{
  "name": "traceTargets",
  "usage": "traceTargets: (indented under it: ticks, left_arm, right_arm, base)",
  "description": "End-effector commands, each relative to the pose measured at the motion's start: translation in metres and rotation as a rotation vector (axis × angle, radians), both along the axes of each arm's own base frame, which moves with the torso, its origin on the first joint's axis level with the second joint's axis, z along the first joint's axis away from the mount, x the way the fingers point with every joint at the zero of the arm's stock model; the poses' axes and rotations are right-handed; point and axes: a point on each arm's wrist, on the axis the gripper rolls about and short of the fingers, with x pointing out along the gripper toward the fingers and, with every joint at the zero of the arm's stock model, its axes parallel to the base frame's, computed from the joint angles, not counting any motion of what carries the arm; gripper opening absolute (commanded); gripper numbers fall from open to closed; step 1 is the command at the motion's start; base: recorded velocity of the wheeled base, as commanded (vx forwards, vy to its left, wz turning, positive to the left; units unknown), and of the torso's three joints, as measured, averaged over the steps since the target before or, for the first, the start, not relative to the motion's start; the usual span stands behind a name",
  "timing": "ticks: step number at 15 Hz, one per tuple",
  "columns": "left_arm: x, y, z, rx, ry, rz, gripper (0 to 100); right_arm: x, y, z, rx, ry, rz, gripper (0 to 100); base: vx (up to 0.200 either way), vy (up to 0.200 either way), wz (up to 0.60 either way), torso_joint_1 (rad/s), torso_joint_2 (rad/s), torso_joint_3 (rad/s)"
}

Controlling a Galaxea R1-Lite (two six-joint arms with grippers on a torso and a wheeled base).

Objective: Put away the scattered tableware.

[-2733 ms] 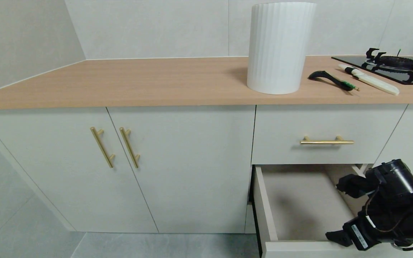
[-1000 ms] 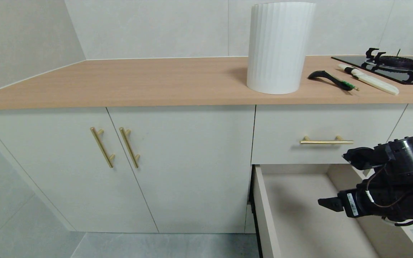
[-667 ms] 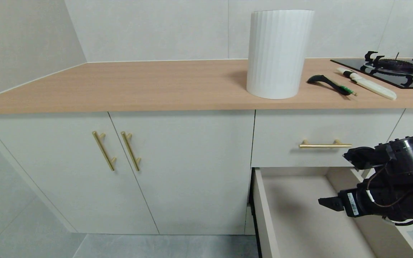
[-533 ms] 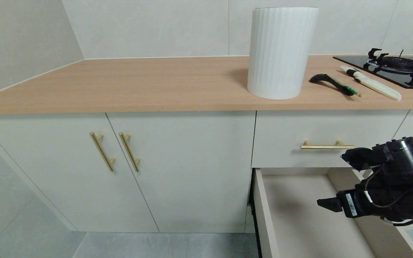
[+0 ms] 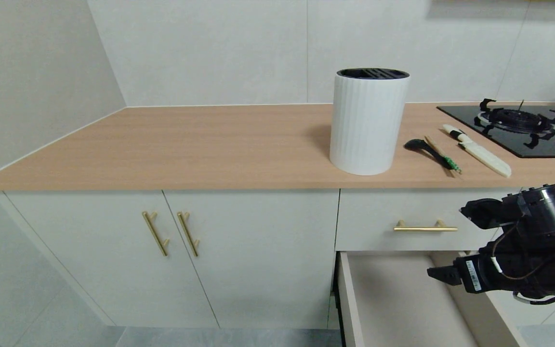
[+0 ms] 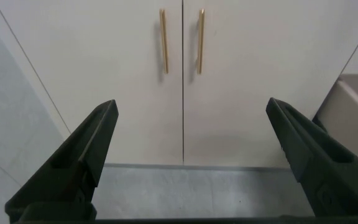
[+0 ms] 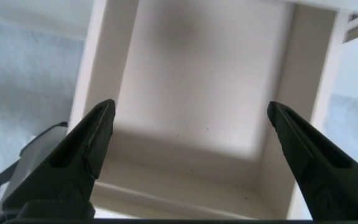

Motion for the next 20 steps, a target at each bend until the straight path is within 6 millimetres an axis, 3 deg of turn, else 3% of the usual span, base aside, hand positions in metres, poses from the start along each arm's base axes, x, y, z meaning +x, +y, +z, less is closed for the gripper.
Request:
traceTargets:
  ticks: [1,6,8,11,13,20]
  left_arm:
    - [0.0,0.0,0.0,0.0,0.001,0.001,100]
    - [0.0,0.0,0.0,0.0,0.001,0.001,100]
    - [0.0,0.0,0.0,0.0,0.003,0.001,100]
    - [0.0,0.0,0.0,0.0,0.001,0.001,100]
    - [0.0,0.0,0.0,0.0,0.001,0.001,100]
    - [0.0,0.0,0.0,0.0,0.001,0.001,100]
  right_arm:
    - [0.0,0.0,0.0,-0.001,0.0,0.001,100]
    - [0.001,0.0,0.008,0.004,-0.049,0.004,100]
    - [0.007,0.003,0.034,0.035,-0.167,0.008,100]
    - [0.025,0.008,0.098,0.063,-0.207,-0.037,100]
    - [0.035,0.011,0.117,0.201,-0.207,-0.136,100]
    - [0.062,0.014,0.101,0.119,-0.241,-0.304,100]
  base:
    - [0.0,0.0,0.0,0.183,-0.48,-0.295]
    - [0.0,0.0,0.0,0.11,-0.27,-0.157]
    - [0.0,0.0,0.0,0.0,0.0,0.0]
    - [0.0,0.0,0.0,0.0,0.0,0.0]
    - [0.0,0.0,0.0,0.0,0.0,0.0]
    - [0.0,0.0,0.0,0.0,0.0,0.0]
